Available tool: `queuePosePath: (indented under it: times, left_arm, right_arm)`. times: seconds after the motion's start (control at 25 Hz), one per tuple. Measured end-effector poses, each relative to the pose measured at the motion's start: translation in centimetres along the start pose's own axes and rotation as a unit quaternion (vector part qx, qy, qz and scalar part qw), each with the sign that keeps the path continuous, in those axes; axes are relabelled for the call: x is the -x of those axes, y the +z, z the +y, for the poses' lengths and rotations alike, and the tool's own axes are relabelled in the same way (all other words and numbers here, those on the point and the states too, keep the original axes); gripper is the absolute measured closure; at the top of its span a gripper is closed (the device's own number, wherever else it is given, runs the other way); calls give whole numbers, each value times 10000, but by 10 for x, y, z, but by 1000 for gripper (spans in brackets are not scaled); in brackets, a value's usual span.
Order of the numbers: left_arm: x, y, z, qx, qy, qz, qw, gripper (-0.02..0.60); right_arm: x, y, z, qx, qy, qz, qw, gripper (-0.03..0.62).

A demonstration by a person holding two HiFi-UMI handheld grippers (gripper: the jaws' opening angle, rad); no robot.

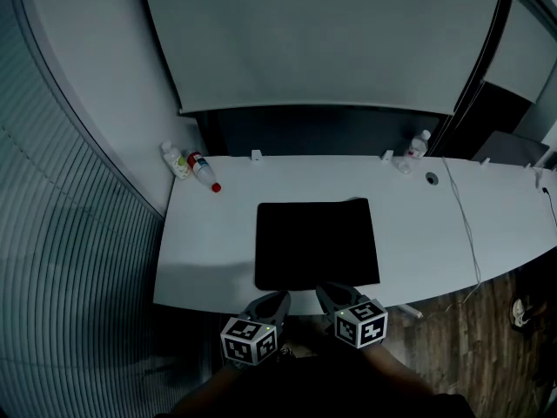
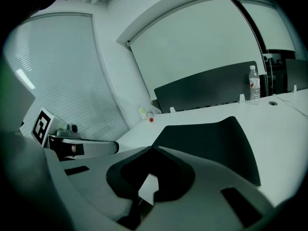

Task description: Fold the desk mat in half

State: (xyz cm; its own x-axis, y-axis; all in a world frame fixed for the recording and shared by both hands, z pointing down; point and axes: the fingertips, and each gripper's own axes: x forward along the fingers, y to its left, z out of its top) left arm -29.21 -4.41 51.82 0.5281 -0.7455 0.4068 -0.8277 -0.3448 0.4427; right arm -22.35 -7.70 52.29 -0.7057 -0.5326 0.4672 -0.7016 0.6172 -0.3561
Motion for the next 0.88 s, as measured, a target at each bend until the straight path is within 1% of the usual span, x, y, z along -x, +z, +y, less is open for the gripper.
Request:
queuePosePath:
  times: [0.44,0.88]
  left_arm:
    - [-2,-12,4,93,73,138,9998,575]
    - [8,-19,8,121,113,143,9998,575]
  right_arm:
    - [-5,-13,3,-56,119,130,9998,571]
    - [-8,-20,15,-26,218,197,9996,571]
